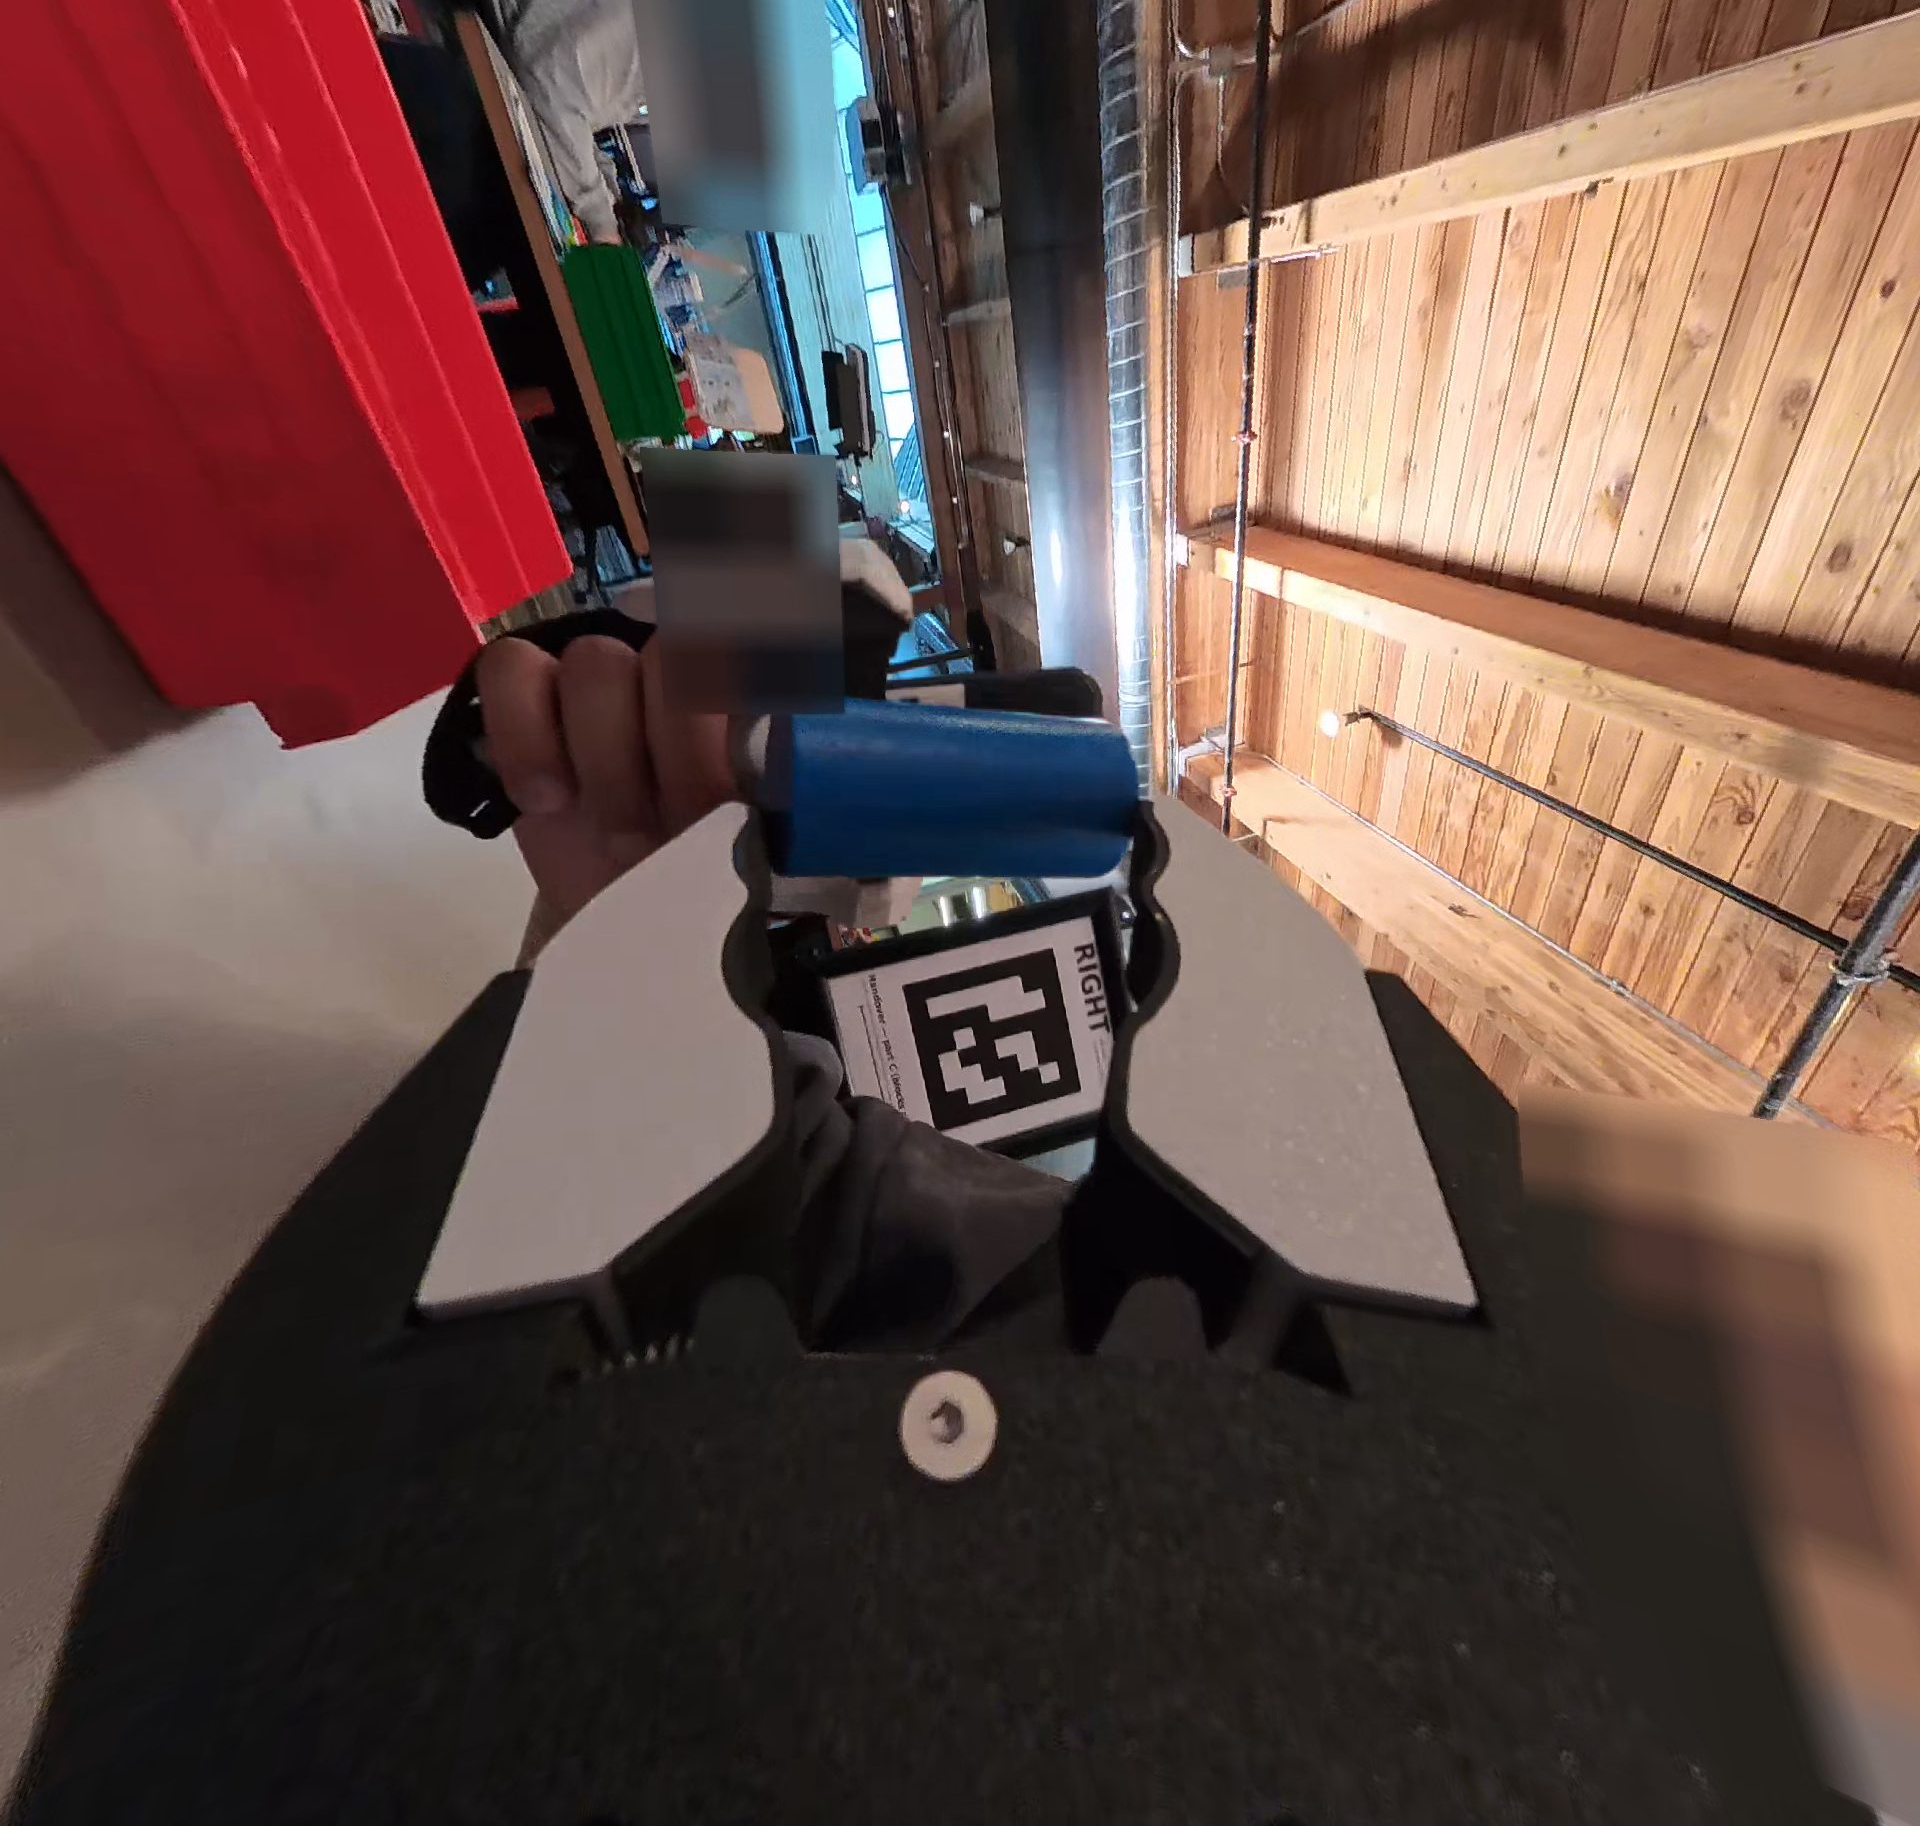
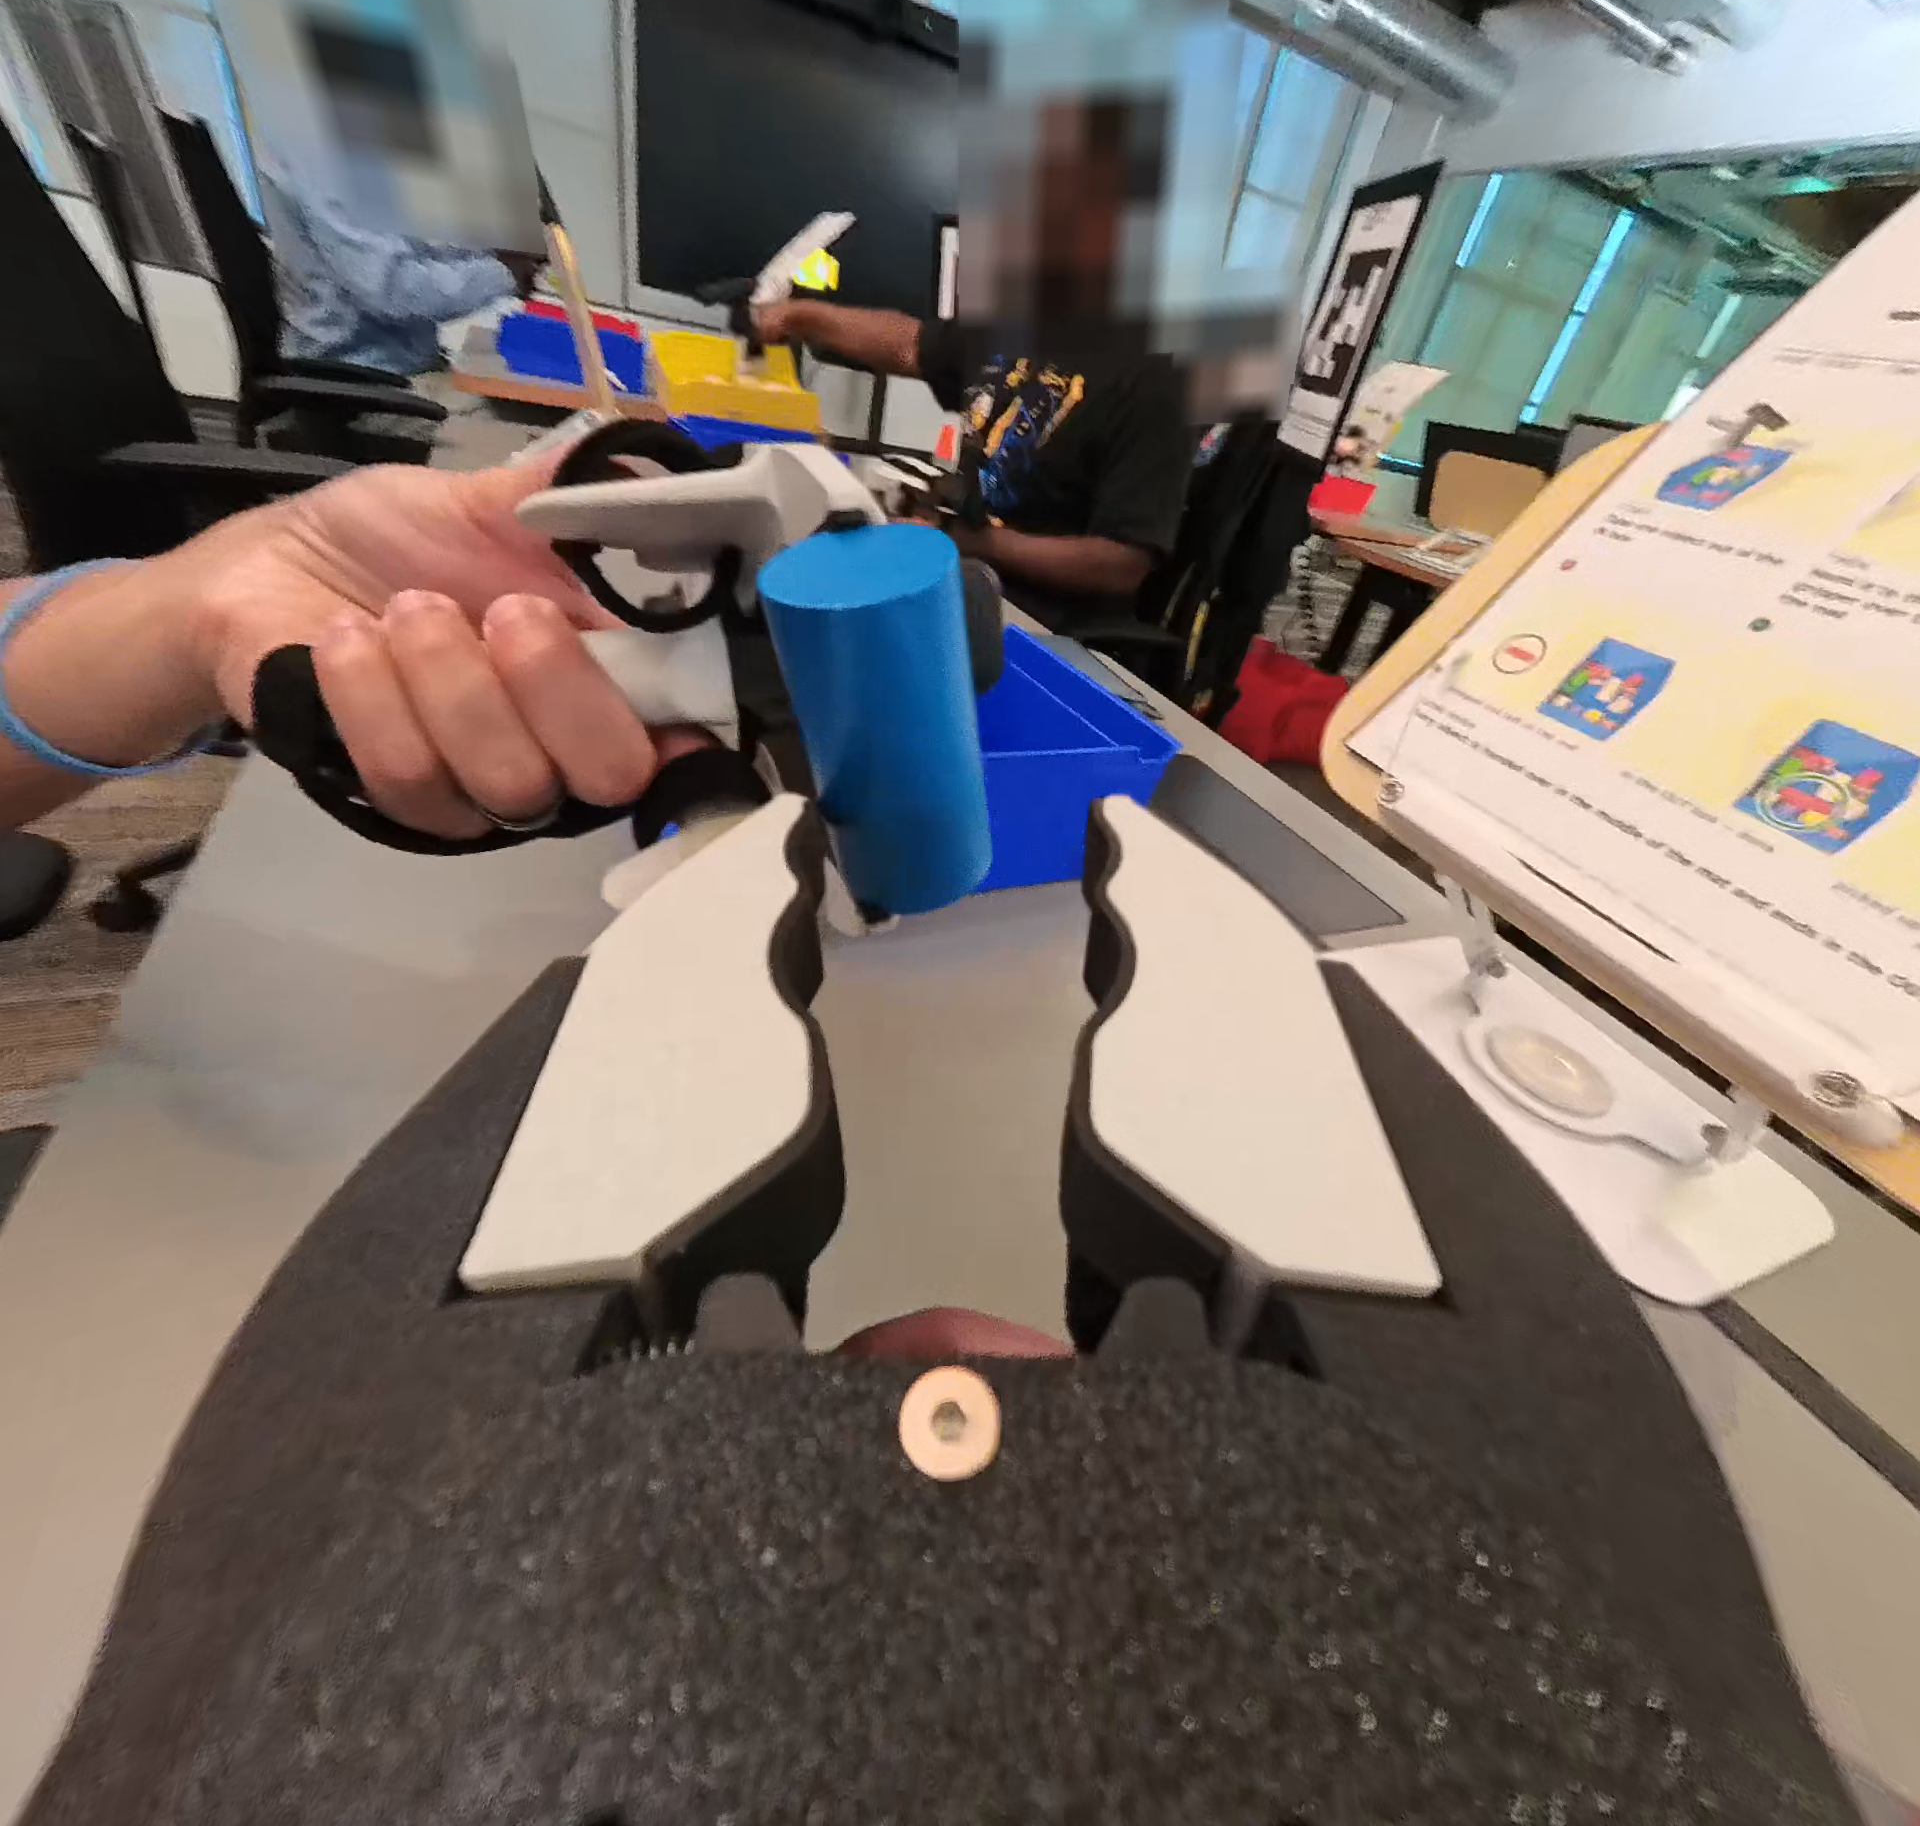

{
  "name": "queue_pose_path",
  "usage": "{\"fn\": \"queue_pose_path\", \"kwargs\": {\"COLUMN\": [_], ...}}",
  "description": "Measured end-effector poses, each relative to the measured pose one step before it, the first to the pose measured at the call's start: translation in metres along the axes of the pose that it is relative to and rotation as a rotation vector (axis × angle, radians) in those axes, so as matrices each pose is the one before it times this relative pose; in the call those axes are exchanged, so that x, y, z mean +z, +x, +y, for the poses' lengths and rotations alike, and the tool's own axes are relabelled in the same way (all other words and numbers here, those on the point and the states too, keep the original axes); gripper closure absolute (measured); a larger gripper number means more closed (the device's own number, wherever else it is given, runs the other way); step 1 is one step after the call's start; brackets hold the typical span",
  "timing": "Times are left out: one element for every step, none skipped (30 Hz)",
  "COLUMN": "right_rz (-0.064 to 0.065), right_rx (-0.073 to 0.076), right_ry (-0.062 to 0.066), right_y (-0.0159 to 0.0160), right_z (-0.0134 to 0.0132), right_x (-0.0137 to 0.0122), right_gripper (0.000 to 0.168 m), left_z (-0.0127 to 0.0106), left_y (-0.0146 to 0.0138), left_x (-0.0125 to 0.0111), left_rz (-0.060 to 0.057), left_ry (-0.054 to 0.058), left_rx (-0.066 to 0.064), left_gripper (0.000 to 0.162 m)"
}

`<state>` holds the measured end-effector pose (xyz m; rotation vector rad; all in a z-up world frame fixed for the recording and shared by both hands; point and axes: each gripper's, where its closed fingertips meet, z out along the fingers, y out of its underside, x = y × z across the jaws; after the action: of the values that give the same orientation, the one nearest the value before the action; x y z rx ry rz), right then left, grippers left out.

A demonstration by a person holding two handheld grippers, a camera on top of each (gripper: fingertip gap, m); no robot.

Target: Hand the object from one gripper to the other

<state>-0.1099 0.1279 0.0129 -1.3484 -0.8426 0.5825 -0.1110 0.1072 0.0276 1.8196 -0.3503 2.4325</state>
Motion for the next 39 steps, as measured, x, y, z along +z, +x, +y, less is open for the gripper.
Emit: {"fn": "queue_pose_path", "kwargs": {"right_rz": [-0.0227, -0.0179, -0.0172, -0.0128, -0.0062, 0.0182, 0.0043, 0.0014, -0.0036, -0.0054, 0.0026, 0.0203, 0.0404, 0.0551, 0.06, 0.0568, 0.0451, 0.0592, 0.0963, 0.0917, 0.0514, 0.0277, 0.0215, 0.017, 0.0098, 0.0065, 0.0042, 0.02, 0.0481, 0.0516, 0.0392, 0.0313, 0.0158, -0.0082, -0.0248, -0.0317, -0.0338, -0.0364, -0.0355], "right_rx": [0.0107, 0.0038, -0.0037, -0.0082, -0.0104, -0.0121, -0.0085, -0.0021, -0.003, 0.0071, 0.0119, 0.0044, -0.0066, -0.0062, 0.0056, 0.0214, 0.0318, 0.0281, 0.024, 0.0324, 0.0468, 0.0654, 0.0844, 0.0858, 0.0767, 0.0511, 0.0131, -0.0134, -0.0264, -0.0428, -0.0564, -0.0614, -0.0635, -0.058, -0.042, -0.0326, -0.0203, -0.0063, -0.0005], "right_ry": [0.0108, 0.0177, 0.0175, 0.0145, 0.0021, -0.0081, -0.0104, -0.0086, 0.0014, 0.0023, -0.0064, -0.0057, -0.0015, -0.0083, -0.0118, -0.0228, -0.0422, -0.0587, -0.0623, -0.0788, -0.0888, -0.0756, -0.0822, -0.0861, -0.0813, -0.0773, -0.0762, -0.0763, -0.0753, -0.0736, -0.0703, -0.0644, -0.0505, -0.0501, -0.0472, -0.0292, -0.0323, -0.0428, -0.0438], "right_y": [-0.00328, -0.00345, -0.00402, -0.00372, -0.00275, 0.00137, -0.00014, -0.00048, -0.00145, -0.00094, 0.00103, 0.005, 0.01028, 0.01561, 0.01988, 0.02223, 0.02159, 0.02256, 0.02634, 0.02524, 0.01835, 0.01323, 0.01062, 0.0082, 0.00522, 0.00327, 0.00135, 0.00228, 0.00544, 0.00512, 0.00296, 0.00178, 0.00046, -0.0009, -0.00163, -0.00175, -0.00092, -0.00071, -0.00083], "right_z": [-0.00147, -0.00262, -0.00312, -0.00324, -0.00182, -0.00055, 0.00009, 0.00006, -0.00096, -0.00119, -0.00106, -0.00307, -0.00583, -0.00698, -0.00707, -0.00503, -0.00087, 0.00364, 0.00815, 0.0141, 0.01777, 0.01788, 0.01901, 0.01862, 0.0165, 0.01457, 0.01269, 0.0112, 0.00958, 0.00809, 0.0064, 0.00487, 0.0029, 0.00253, 0.00193, -0.00066, -0.00081, 0.00053, 0.00138], "right_x": [-0.00184, -0.00149, -0.00095, -0.0003, -0.00021, -0.00033, 0.00021, 0.00043, 0.00032, -0.00047, -0.00228, -0.00552, -0.00963, -0.01338, -0.01586, -0.01695, -0.01692, -0.01653, -0.01476, -0.01012, -0.00445, 0.00114, 0.00603, 0.00999, 0.01313, 0.01467, 0.01543, 0.01472, 0.01289, 0.01087, 0.00887, 0.00644, 0.00466, 0.00323, 0.00218, 0.00217, 0.0033, 0.00477, 0.00557], "right_gripper": [0.122, 0.122, 0.122, 0.124, 0.135, 0.136, 0.136, 0.136, 0.136, 0.136, 0.136, 0.136, 0.137, 0.137, 0.136, 0.136, 0.136, 0.136, 0.136, 0.136, 0.136, 0.136, 0.136, 0.136, 0.136, 0.136, 0.136, 0.136, 0.136, 0.136, 0.136, 0.136, 0.136, 0.136, 0.136, 0.136, 0.136, 0.136, 0.136], "left_z": [0.00383, 0.00302, 0.00166, 0.00061, 0.00053, 0.00005, 0.00028, 0.00045, -0.00012, -0.00173, -0.0035, -0.00215, 0.00211, 0.00626, 0.00748, 0.00812, 0.00921, 0.01096, 0.01168, 0.01177, 0.0114, 0.01035, 0.0094, 0.00841, 0.00693, 0.00506, 0.00288, 0.00083, -0.00026, -0.00035, -0.00008, 0.00022, 0.00013, -0.00053, -0.00122, -0.00222, -0.00232, -0.0015, -0.00058], "left_y": [-0.00145, -0.00136, -0.00068, -0.00066, -0.00006, 0.00065, 0.00026, 0.00078, 0.00106, -0.00142, -0.00593, -0.00762, -0.0072, -0.00829, -0.00956, -0.00981, -0.0105, -0.012, -0.01206, -0.01045, -0.00887, -0.00747, -0.00499, -0.00242, -0.00013, 0.00133, 0.00237, 0.00289, 0.00308, 0.00279, 0.00187, 0.00019, -0.00145, -0.00215, -0.00199, -0.00119, -0.00054, -0.00001, -0.00028], "left_x": [0.00337, 0.0032, 0.00248, 0.0016, 0.00092, 0.0003, -0.00037, -0.00083, -0.00235, -0.00549, -0.00984, -0.01324, -0.01449, -0.01537, -0.01614, -0.01624, -0.01576, -0.01433, -0.01251, -0.01011, -0.00784, -0.0054, -0.00313, -0.00081, 0.00093, 0.0022, 0.0026, 0.0024, 0.00168, 0.00107, 0.00019, -0.00027, -0.0009, -0.00118, -0.00142, -0.00143, -0.00124, -0.00072, -0.0004], "left_rz": [-0.0138, -0.0109, 0.0006, 0.0066, 0.0108, 0.0127, 0.0046, 0.003, -0.0003, -0.025, -0.064, -0.0792, -0.0756, -0.0808, -0.0879, -0.0876, -0.0878, -0.0942, -0.0926, -0.0785, -0.0658, -0.054, -0.0375, -0.0211, -0.0083, 0.0014, 0.0079, 0.0111, 0.0127, 0.0106, 0.0039, -0.007, -0.0163, -0.0184, -0.0134, -0.0044, 0.0031, 0.0074, 0.005], "left_ry": [-0.0144, -0.0117, -0.0042, 0.0008, -0.0009, -0.0005, -0.0006, 0.002, 0.0087, 0.0266, 0.0486, 0.0468, 0.017, -0.0035, 0.0027, 0.0148, 0.0193, 0.015, 0.0138, 0.0133, 0.011, 0.0081, 0.001, -0.0101, -0.0165, -0.0156, -0.0113, -0.0056, -0.0023, -0.0014, -0.0015, -0.0014, 0.0008, 0.0034, 0.0069, 0.0116, 0.0112, 0.0051, -0.0004], "left_rx": [0.0066, 0.0079, -0.0024, -0.0104, -0.0085, -0.0048, 0.0019, 0.0101, 0.0225, 0.0325, 0.0402, 0.0572, 0.0769, 0.0841, 0.0809, 0.0784, 0.076, 0.0702, 0.0648, 0.0549, 0.042, 0.0311, 0.0229, 0.0161, 0.0109, 0.007, 0.0032, 0.0011, 0.0023, 0.0059, 0.0102, 0.0121, 0.0118, 0.0078, 0.001, -0.0053, -0.0095, -0.0091, -0.0053], "left_gripper": [0.097, 0.097, 0.096, 0.097, 0.096, 0.096, 0.097, 0.096, 0.098, 0.099, 0.097, 0.102, 0.101, 0.101, 0.101, 0.101, 0.102, 0.102, 0.103, 0.104, 0.106, 0.108, 0.11, 0.112, 0.114, 0.114, 0.114, 0.114, 0.114, 0.114, 0.114, 0.114, 0.115, 0.115, 0.114, 0.114, 0.114, 0.114, 0.114]}}
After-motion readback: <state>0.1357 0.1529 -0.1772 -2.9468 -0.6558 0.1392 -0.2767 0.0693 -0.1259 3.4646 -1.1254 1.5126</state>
